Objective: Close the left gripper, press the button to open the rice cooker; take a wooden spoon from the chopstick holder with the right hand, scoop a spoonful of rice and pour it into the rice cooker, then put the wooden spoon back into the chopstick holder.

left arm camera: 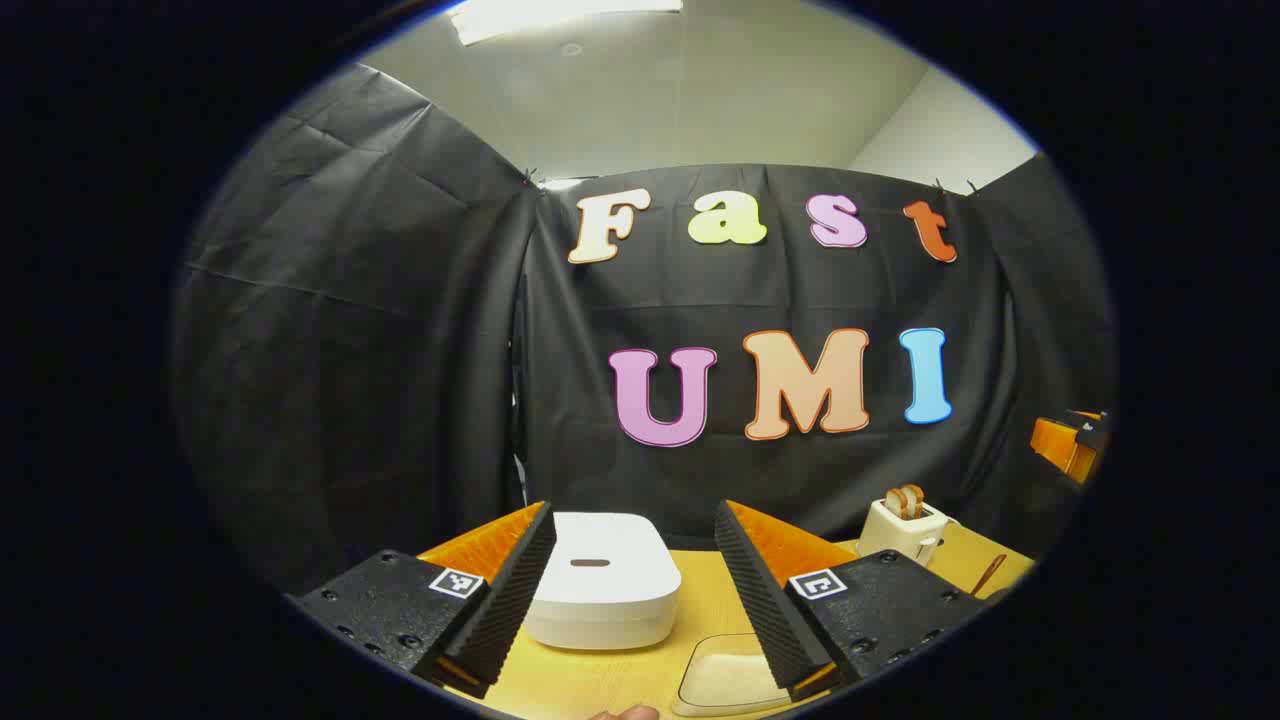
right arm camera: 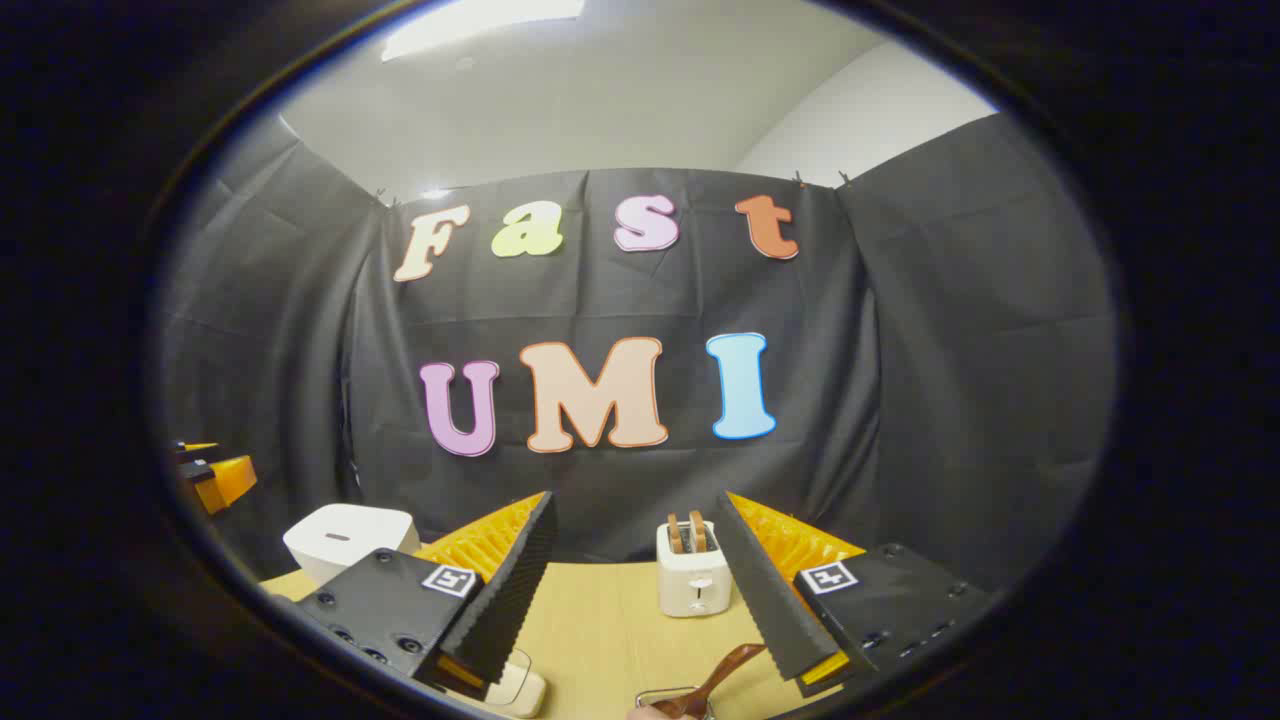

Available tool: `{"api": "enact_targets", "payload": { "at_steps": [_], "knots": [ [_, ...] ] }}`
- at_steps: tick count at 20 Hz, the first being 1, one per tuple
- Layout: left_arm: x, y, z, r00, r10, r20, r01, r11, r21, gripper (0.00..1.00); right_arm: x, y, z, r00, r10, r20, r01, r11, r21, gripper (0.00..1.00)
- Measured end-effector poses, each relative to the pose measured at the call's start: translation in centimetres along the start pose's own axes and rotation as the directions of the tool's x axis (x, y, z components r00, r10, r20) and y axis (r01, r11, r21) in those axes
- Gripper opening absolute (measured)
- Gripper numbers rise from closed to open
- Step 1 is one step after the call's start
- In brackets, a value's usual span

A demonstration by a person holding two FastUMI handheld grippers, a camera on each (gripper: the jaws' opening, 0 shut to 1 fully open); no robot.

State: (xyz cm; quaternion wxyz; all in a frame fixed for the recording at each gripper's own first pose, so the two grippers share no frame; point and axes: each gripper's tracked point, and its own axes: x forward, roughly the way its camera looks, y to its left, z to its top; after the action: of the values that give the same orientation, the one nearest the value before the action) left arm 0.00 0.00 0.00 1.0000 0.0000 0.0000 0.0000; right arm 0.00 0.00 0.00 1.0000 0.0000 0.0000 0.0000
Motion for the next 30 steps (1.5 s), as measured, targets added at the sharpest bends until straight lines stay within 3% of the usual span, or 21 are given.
{"api": "enact_targets", "payload": {
  "at_steps": [22,29,30],
  "knots": [
    [0.4,0.5,0.7,0.999,0.03,0.027,-0.03,0.999,0.027,0.92,0.8,0.8,-0.4,1.0,0.025,-0.001,-0.025,1.0,-0.012,1.0],
    [1.5,0.6,0.6,1.0,-0.005,0.018,0.005,1.0,0.003,0.51,0.7,1.0,-0.1,1.0,0.024,0.013,-0.023,1.0,-0.019,1.0],
    [2.1,0.8,0.5,1.0,-0.011,0.013,0.011,1.0,0.001,0.39,0.7,1.0,0.0,1.0,0.021,0.015,-0.02,1.0,-0.022,1.0]
  ]
}}
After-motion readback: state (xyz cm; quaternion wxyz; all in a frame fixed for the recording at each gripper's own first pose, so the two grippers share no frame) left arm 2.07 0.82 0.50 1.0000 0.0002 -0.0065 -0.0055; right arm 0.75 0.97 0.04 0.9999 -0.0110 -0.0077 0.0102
